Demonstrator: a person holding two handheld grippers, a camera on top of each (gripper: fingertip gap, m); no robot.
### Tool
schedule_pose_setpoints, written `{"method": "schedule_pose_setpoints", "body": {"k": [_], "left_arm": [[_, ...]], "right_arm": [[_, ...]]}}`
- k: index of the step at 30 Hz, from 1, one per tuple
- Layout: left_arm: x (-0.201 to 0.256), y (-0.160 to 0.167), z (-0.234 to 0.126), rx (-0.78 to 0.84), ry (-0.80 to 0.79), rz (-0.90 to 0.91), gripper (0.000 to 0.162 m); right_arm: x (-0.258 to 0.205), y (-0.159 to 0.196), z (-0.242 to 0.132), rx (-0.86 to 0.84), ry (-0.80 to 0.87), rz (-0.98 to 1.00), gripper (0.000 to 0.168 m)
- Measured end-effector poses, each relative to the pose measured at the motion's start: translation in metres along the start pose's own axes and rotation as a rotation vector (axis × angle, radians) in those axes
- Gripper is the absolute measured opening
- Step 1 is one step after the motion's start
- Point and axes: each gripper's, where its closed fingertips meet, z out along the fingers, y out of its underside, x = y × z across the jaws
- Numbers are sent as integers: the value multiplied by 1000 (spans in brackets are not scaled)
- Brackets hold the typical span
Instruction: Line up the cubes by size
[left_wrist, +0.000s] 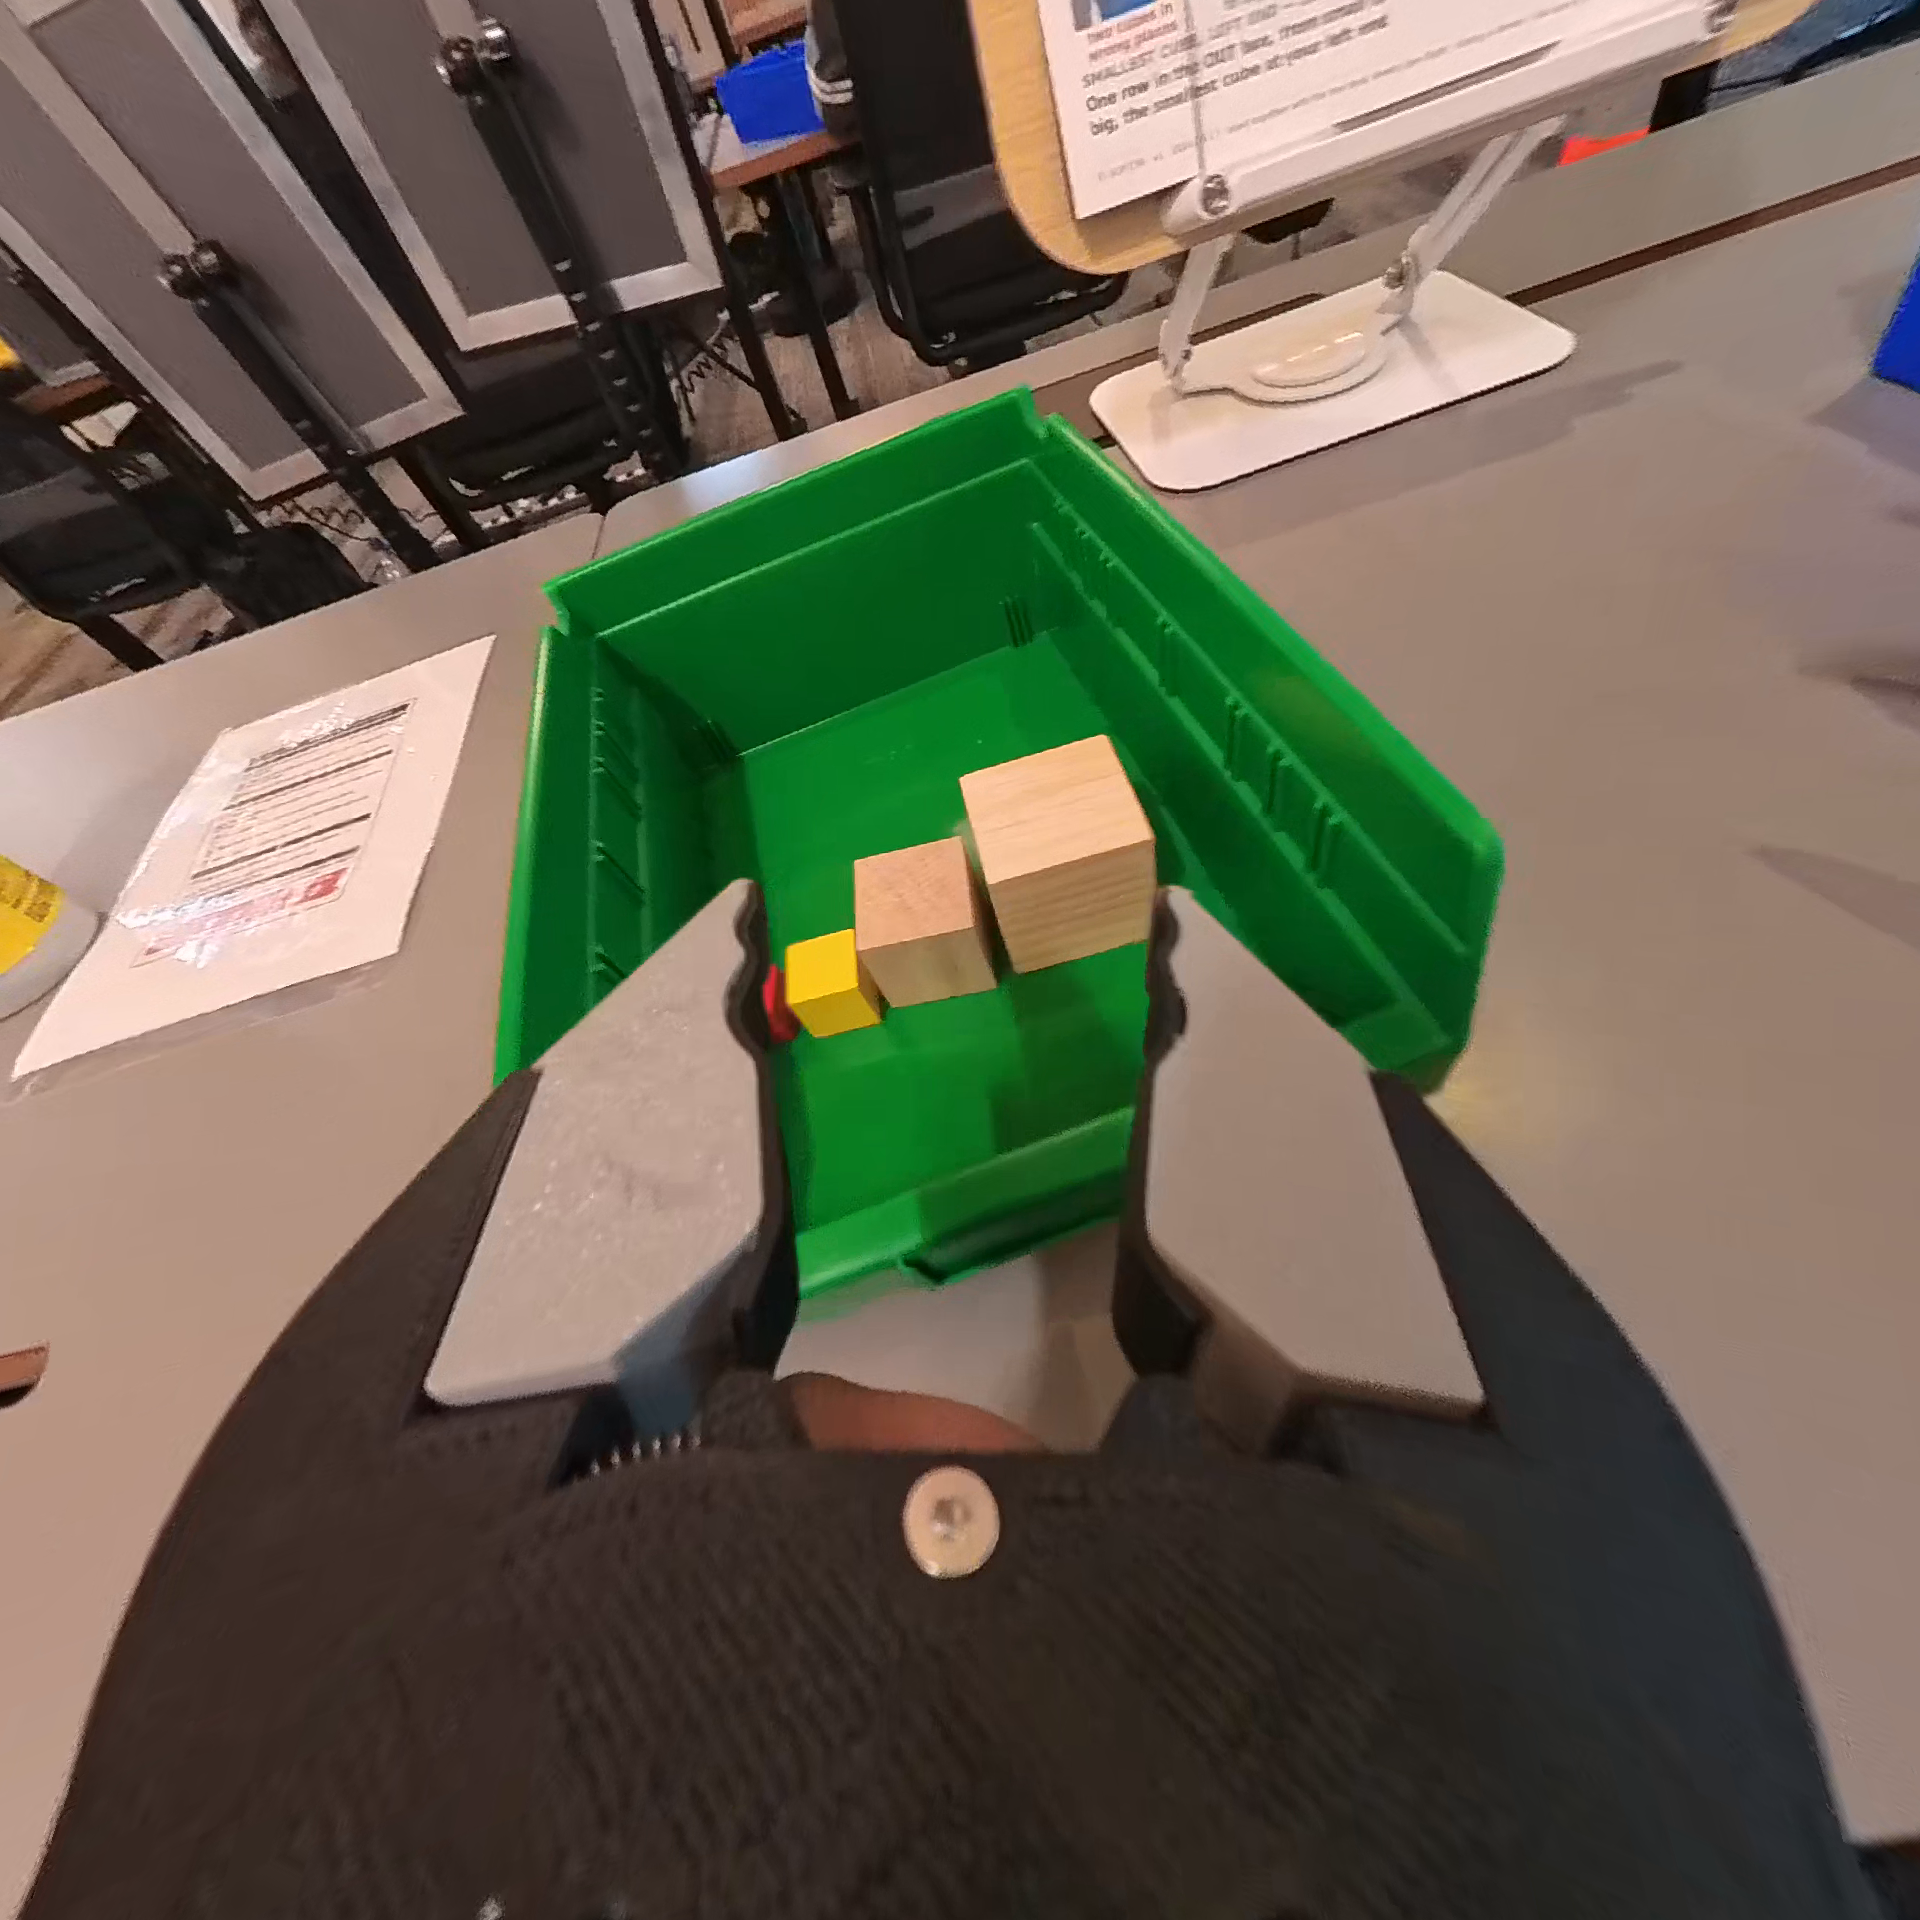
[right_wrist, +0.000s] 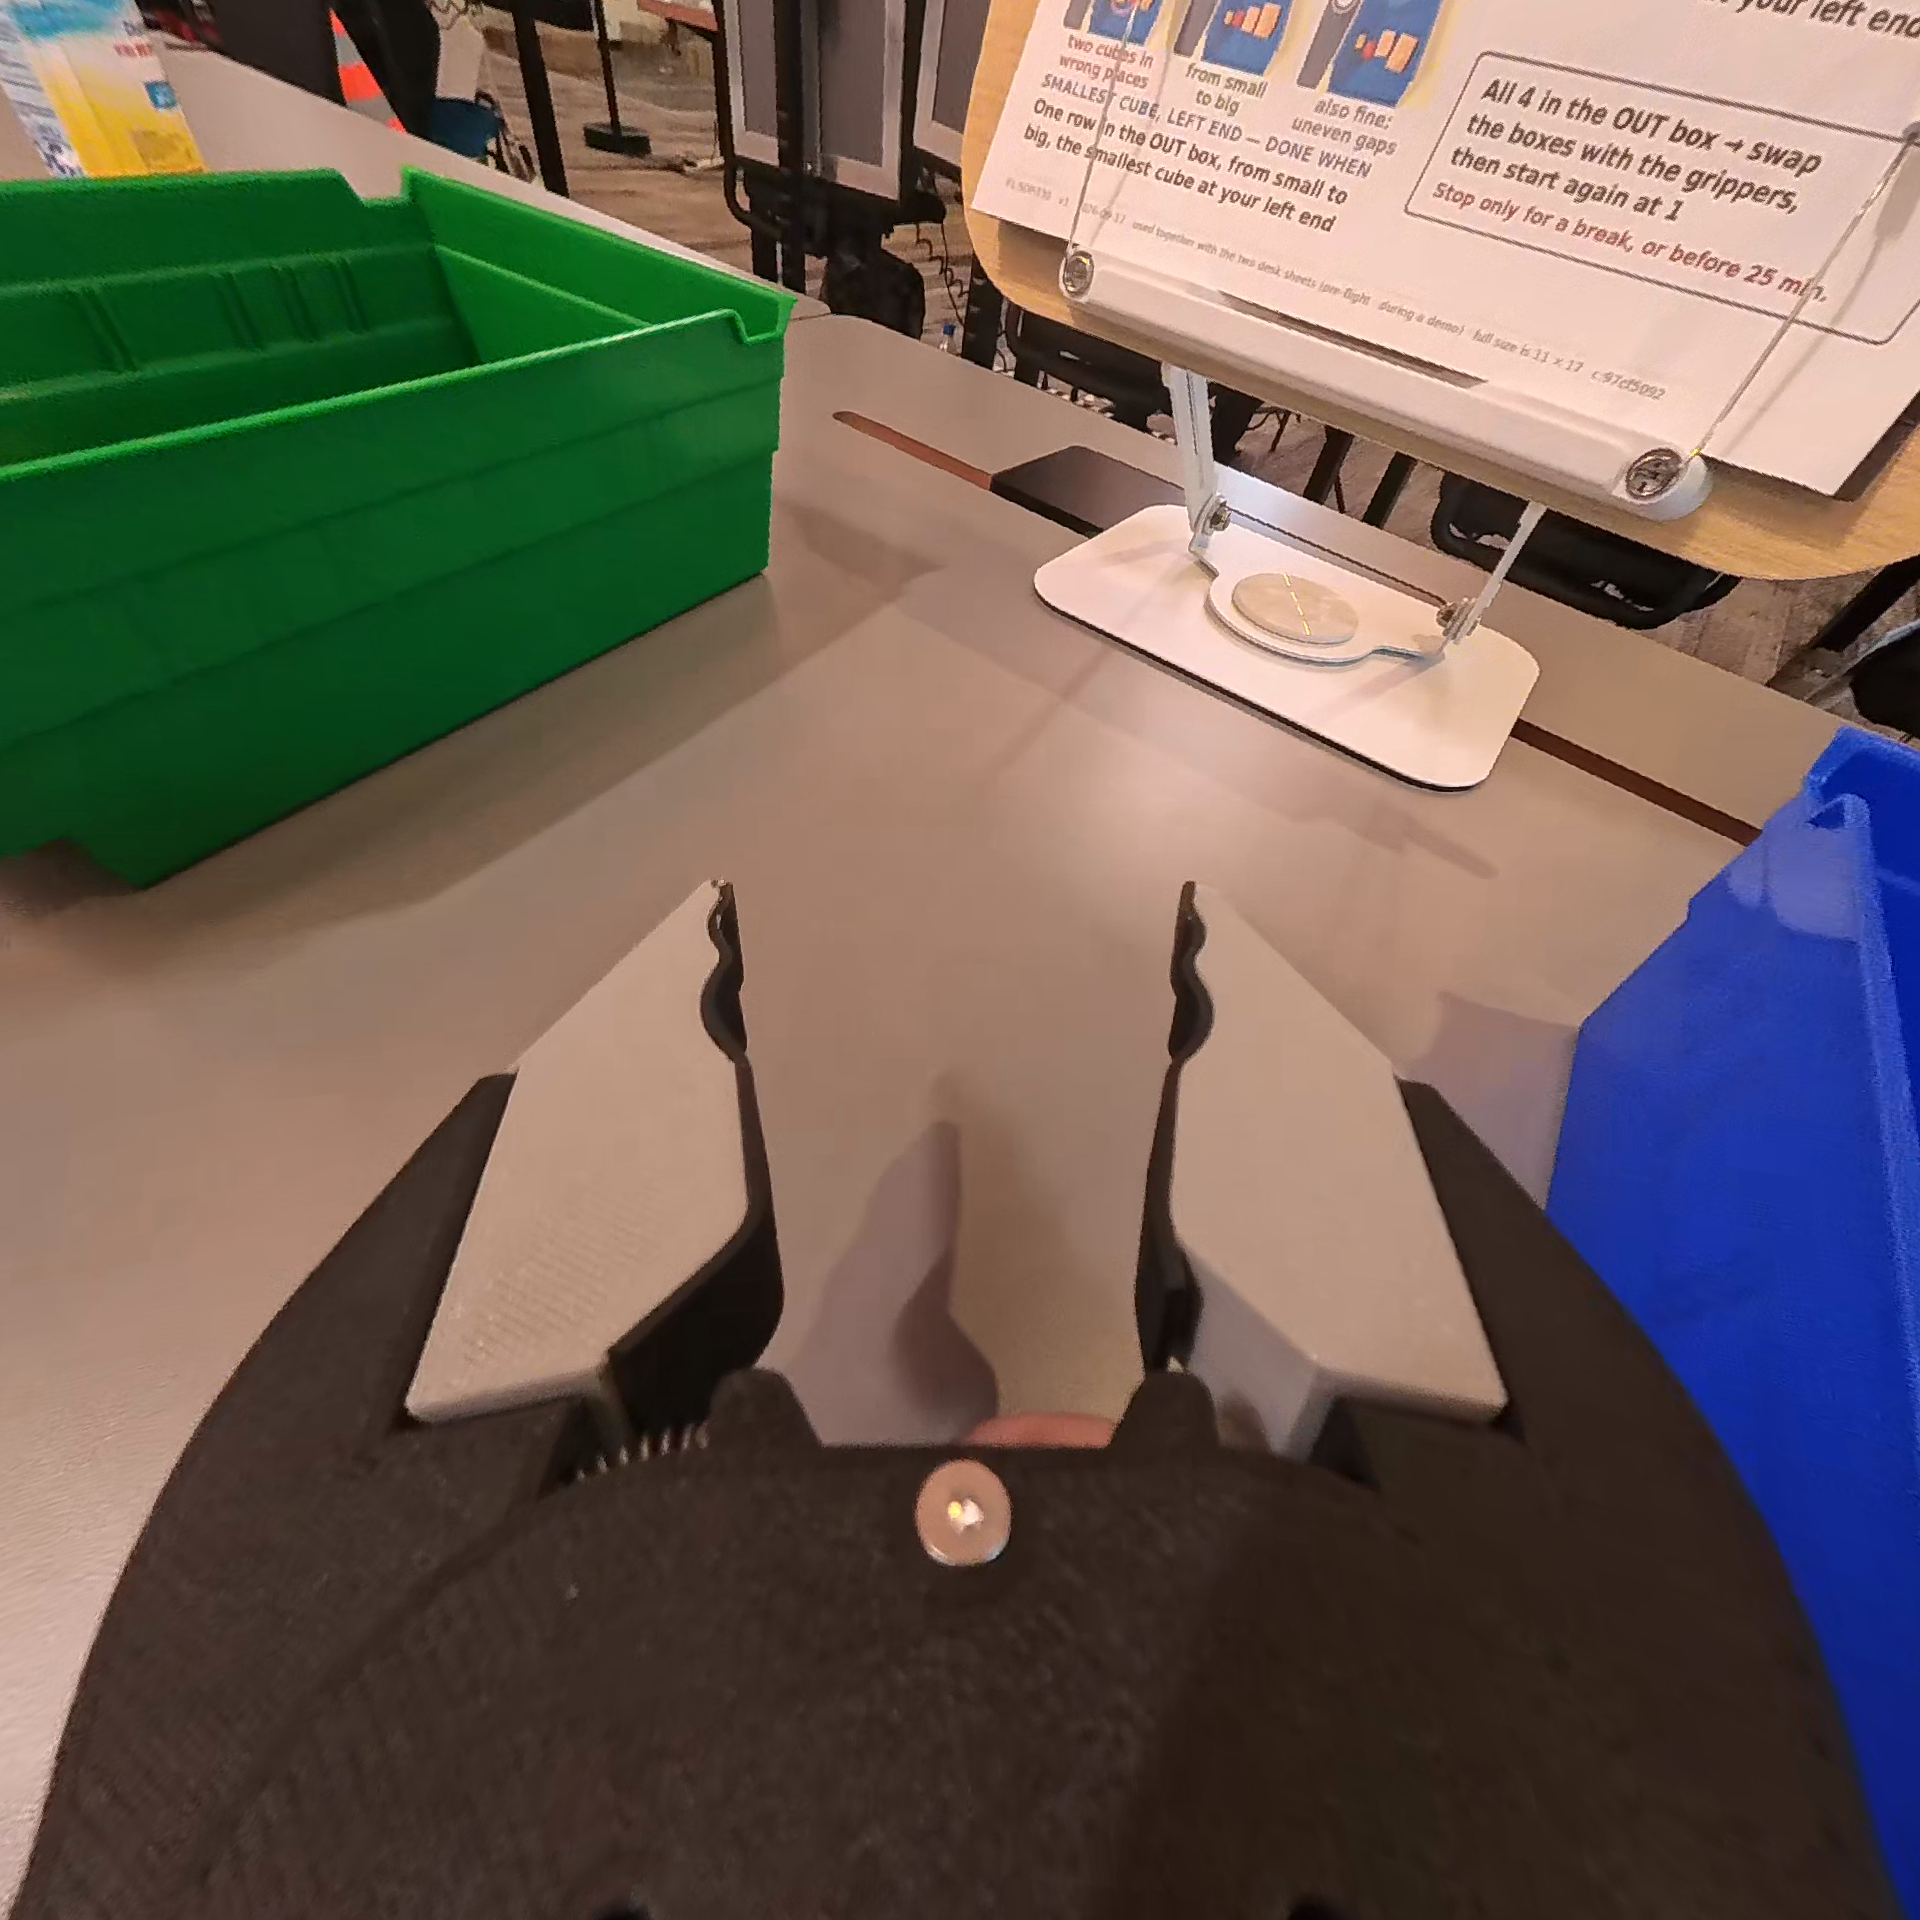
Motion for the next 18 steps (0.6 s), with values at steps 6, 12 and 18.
{"method": "schedule_pose_setpoints", "body": {"k": [6, 12, 18], "left_arm": [[-2, 1, 11, -11, 19, 3, 55], [4, -3, 16, -6, 27, 20, 57], [10, -4, 16, -10, 22, 56, 57]], "right_arm": [[1, -2, -2, 6, -12, 2, 81], [-1, 4, 2, -16, -22, -4, 80], [-1, 3, 1, -10, -20, -3, 79]]}}
